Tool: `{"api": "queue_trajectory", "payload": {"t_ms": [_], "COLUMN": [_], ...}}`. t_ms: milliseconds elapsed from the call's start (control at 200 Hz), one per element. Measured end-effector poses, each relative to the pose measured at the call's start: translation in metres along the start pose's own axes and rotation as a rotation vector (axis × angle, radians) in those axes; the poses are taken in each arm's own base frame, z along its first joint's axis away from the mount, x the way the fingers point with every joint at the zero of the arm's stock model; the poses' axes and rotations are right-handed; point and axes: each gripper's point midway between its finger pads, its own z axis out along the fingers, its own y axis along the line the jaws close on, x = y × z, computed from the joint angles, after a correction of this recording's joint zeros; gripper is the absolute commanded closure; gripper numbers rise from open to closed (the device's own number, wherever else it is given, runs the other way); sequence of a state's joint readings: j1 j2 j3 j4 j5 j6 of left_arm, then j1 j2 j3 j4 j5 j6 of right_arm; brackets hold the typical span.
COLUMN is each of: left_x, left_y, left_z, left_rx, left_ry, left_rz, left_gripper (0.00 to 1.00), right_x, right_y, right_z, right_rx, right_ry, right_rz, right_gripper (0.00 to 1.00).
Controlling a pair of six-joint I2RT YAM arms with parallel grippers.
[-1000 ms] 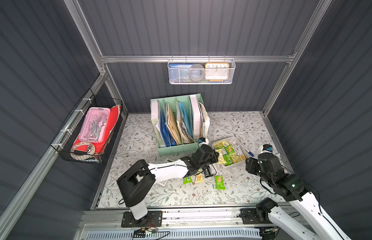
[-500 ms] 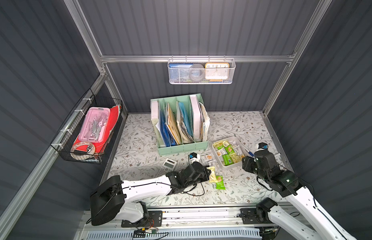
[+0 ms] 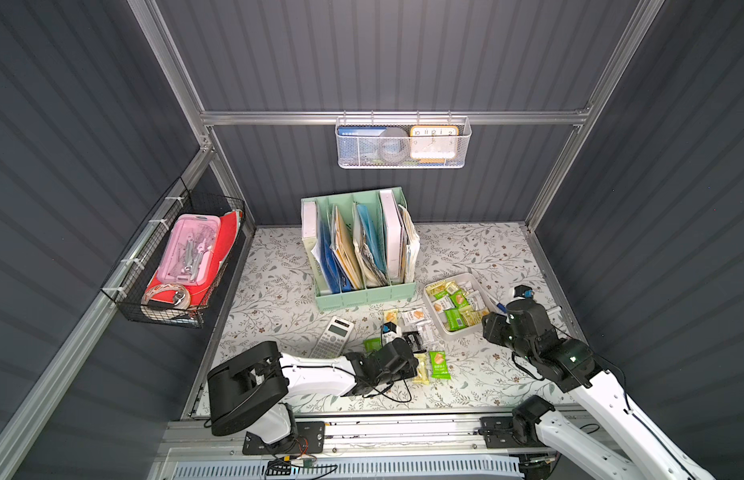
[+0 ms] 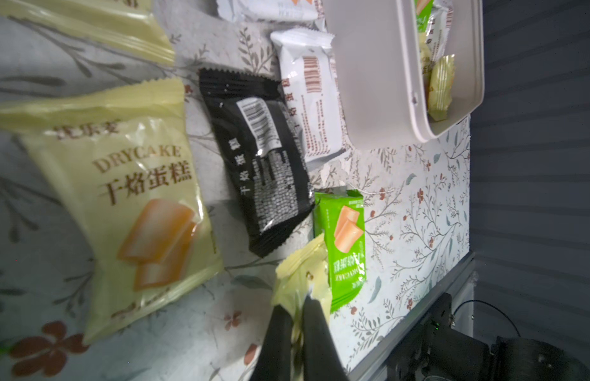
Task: Take the cookies out of the storage box
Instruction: Place the cookie at the center of the board.
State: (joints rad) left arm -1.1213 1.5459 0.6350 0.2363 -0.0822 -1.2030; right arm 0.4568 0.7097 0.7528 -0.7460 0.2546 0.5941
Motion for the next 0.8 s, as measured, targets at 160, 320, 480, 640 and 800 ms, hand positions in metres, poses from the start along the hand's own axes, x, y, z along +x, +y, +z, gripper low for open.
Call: {"api": "queue_trajectory", "payload": {"t_ms": [160,320,480,640,800], "left_x": [0.002,-0.003,-0.02,-0.053,-0.087], "left_y": [0.006,0.009,-0.009,-0.036,-0.045], "left_z": [0.003,-0.005,-0.032,-0.061,-0.081], "left_rx": [-0.015,-0.04,0.001,0.058,0.049], "left_ry": [0.002,-0.018,-0.079,-0.223,-0.398], "left_rz": [-0.012,-0.002,0.009,0.009,-0.023], "left_gripper": [0.62,0.45,0.36,0.35,0.36], "right_x": [0.0,-0.001,0.001,0.012,0.016], "right_y": [0.0,0.001,0.004,0.008,0.016], "right_z": [0.0,0.001,0.01,0.034,0.061], "right_rx": [0.0,-0.001,0.005,0.042,0.081], "right_ry": [0.0,-0.001,0.023,0.104,0.184], "right_rz": [0.0,0.001,-0.014,-0.076,-0.171], "right_gripper": [0.44,0.44,0.45,0.44,0.43]}}
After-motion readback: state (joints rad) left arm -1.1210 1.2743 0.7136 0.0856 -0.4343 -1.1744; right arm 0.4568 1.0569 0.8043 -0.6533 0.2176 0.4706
